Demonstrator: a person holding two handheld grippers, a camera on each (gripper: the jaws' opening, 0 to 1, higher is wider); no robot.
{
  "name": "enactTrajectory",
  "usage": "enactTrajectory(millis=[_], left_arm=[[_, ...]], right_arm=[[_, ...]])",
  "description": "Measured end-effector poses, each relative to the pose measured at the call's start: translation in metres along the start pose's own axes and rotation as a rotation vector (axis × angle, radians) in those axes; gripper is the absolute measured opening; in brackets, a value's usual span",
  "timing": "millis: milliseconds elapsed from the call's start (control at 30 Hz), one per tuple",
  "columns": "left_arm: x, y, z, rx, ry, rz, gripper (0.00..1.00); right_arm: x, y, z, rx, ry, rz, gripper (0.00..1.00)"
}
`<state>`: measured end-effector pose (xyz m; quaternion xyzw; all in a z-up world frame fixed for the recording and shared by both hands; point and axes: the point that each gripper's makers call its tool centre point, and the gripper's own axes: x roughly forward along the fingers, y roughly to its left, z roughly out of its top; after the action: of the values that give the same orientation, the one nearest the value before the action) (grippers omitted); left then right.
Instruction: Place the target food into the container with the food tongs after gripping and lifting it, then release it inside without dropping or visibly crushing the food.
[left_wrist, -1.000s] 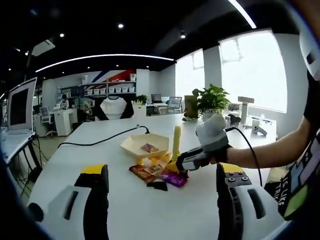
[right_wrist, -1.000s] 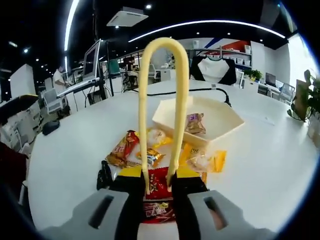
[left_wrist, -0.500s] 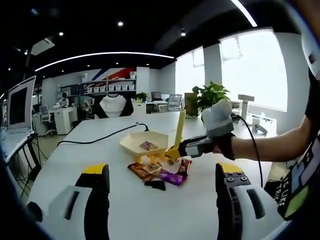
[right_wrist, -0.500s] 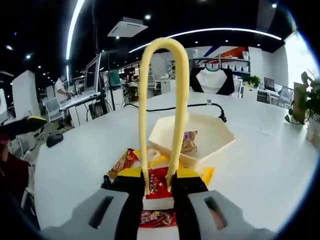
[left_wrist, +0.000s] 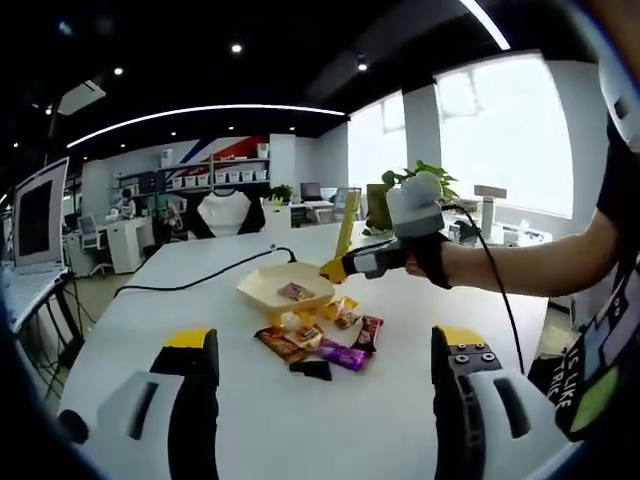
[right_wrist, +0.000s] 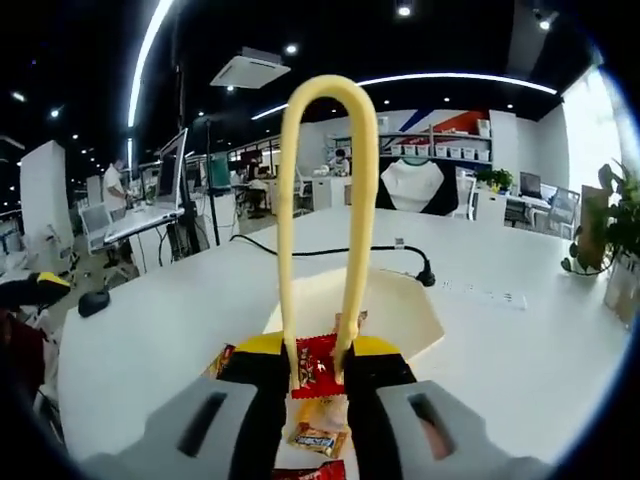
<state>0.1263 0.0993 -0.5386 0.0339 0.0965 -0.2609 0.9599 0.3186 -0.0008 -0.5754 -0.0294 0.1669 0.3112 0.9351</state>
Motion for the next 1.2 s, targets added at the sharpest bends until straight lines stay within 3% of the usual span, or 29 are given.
enactTrajectory(millis=[233, 300, 667, 967, 1100, 1200], left_arm=[[0.003, -0.006, 0.000, 0.002, 0.004, -0.021, 0.93], [0.005, -0.007, 0.001, -0.004, 0.001, -0.024, 0.93], [0.007, -0.013, 0.000, -0.010, 0.002, -0.047, 0.93], [0.008, -0.013, 0.001, -0.015, 0.004, -0.045, 0.93], [0.007, -0.012, -0.001, -0.022, 0.015, -0.040, 0.92], [0.007, -0.014, -0.002, -0.020, 0.014, -0.050, 0.92]], right_arm=[[0.023, -0.030, 0.026, 0.044, -0.045, -0.060, 0.17], [0.033, -0.032, 0.028, 0.043, -0.027, -0.052, 0.17], [0.058, -0.058, 0.049, -0.070, -0.007, -0.122, 0.17], [0.061, -0.074, 0.051, 0.046, 0.008, -0.141, 0.17], [0.059, -0.076, 0.050, 0.034, 0.011, -0.151, 0.19], [0.058, -0.073, 0.053, -0.028, 0.012, -0.140, 0.22]])
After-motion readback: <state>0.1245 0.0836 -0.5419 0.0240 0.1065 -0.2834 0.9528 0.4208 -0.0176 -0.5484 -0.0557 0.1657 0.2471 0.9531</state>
